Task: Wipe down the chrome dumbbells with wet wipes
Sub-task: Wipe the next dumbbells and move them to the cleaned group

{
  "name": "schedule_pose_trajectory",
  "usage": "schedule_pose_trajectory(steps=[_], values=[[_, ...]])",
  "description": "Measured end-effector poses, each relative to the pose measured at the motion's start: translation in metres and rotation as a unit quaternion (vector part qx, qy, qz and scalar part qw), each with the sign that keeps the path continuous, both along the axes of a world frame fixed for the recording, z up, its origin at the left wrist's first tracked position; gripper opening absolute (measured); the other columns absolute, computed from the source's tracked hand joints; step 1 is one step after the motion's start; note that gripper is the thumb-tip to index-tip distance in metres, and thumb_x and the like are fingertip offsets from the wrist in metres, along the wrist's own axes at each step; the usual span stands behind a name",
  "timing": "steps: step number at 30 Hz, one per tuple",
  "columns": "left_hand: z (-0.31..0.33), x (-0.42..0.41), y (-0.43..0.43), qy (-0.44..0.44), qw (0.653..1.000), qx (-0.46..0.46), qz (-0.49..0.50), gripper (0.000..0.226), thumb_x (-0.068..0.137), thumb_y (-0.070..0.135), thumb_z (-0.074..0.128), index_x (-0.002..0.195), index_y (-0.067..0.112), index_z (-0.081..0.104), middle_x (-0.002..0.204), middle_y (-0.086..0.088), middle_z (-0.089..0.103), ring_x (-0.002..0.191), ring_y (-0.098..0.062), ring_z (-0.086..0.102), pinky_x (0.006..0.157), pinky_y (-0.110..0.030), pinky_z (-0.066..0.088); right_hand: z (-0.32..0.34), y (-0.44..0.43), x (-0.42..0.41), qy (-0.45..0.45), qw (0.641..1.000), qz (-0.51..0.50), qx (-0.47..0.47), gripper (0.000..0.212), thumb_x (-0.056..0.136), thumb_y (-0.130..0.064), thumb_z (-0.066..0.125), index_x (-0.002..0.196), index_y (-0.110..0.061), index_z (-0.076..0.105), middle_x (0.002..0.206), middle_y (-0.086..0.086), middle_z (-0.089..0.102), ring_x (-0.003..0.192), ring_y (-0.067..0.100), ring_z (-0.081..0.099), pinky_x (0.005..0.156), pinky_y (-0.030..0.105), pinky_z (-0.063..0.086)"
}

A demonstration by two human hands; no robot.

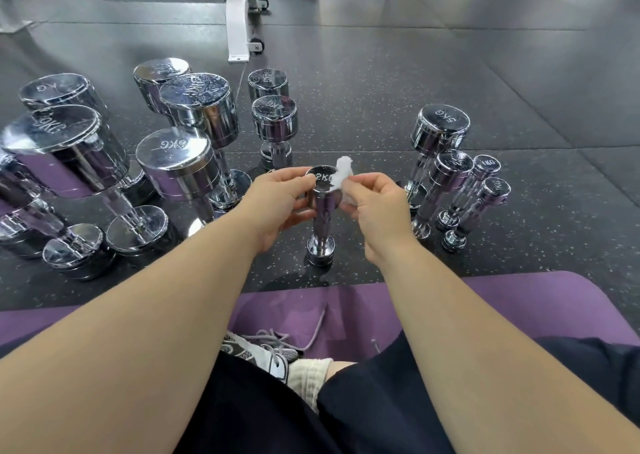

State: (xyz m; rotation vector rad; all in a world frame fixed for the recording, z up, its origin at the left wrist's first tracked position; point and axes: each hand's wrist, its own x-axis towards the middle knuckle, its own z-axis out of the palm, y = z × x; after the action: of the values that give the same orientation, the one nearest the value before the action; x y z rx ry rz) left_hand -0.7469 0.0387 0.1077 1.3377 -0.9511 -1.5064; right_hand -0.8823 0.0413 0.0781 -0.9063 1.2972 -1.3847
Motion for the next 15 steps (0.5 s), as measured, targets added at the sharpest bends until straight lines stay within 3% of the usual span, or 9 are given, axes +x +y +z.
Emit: schedule_pose_trajectory(steps=[2, 6, 8, 11, 12, 15], values=[[-0.002, 0.000, 0.001, -0.005, 1.000, -0.004, 0.015, 0.012, 0.097, 0.012, 0.058, 0.096, 0.020, 0.067, 0.069, 0.006, 0.072, 0.058, -0.006, 0.065, 0.064, -0.019, 0.056, -0.009, 0.005, 0.003, 0.037, 0.999, -0.003, 0.006, 0.016, 0.087, -0.005, 0.065, 0.080, -0.018, 0.060, 0.076, 0.002, 0.063, 0.067, 0.017, 0.057, 0.073, 0.037, 0.051], [-0.006, 0.001, 0.001, 0.004, 1.000, -0.001, 0.018, 0.015, 0.100, 0.016, 0.053, 0.099, 0.018, 0.068, 0.084, -0.001, 0.073, 0.072, -0.012, 0.069, 0.066, -0.023, 0.059, -0.027, 0.017, 0.014, 0.101, 0.995, 0.008, 0.027, 0.016, 0.076, -0.024, 0.076, 0.077, -0.024, 0.060, 0.070, -0.007, 0.067, 0.071, 0.019, 0.062, 0.080, 0.051, 0.055], [-0.007, 0.002, 0.003, 0.001, 1.000, -0.003, 0.002, 0.016, 0.102, 0.020, 0.051, 0.100, 0.018, 0.067, 0.088, -0.002, 0.073, 0.077, -0.013, 0.069, 0.076, -0.028, 0.060, -0.021, 0.015, 0.013, 0.114, 0.993, -0.045, -0.001, 0.015, 0.080, -0.021, 0.074, 0.082, -0.027, 0.061, 0.079, -0.007, 0.069, 0.073, 0.016, 0.064, 0.075, 0.045, 0.056], [-0.006, 0.002, 0.002, 0.001, 1.000, -0.002, -0.004, 0.017, 0.101, 0.022, 0.052, 0.099, 0.019, 0.068, 0.090, -0.002, 0.074, 0.074, -0.011, 0.069, 0.074, -0.025, 0.059, -0.001, 0.008, 0.005, 0.163, 0.982, -0.057, -0.074, 0.018, 0.090, -0.016, 0.063, 0.096, -0.032, 0.067, 0.094, -0.014, 0.070, 0.087, 0.003, 0.065, 0.078, 0.020, 0.052], [-0.006, 0.003, 0.003, 0.004, 1.000, 0.000, 0.000, 0.016, 0.100, 0.021, 0.053, 0.099, 0.018, 0.069, 0.092, -0.004, 0.074, 0.073, -0.012, 0.069, 0.073, -0.025, 0.059, 0.000, 0.006, 0.004, 0.191, 0.979, -0.022, -0.071, 0.018, 0.091, -0.017, 0.059, 0.098, -0.029, 0.071, 0.092, -0.016, 0.070, 0.085, 0.003, 0.064, 0.077, 0.019, 0.050], [-0.006, 0.004, 0.001, 0.009, 1.000, 0.009, 0.002, 0.017, 0.097, 0.017, 0.053, 0.101, 0.017, 0.070, 0.095, -0.008, 0.073, 0.080, -0.016, 0.068, 0.078, -0.028, 0.059, -0.003, 0.006, -0.001, 0.279, 0.959, 0.057, -0.017, 0.025, 0.093, -0.020, 0.049, 0.077, -0.014, 0.067, 0.054, -0.016, 0.052, 0.055, 0.009, 0.043, 0.056, 0.027, 0.037]])
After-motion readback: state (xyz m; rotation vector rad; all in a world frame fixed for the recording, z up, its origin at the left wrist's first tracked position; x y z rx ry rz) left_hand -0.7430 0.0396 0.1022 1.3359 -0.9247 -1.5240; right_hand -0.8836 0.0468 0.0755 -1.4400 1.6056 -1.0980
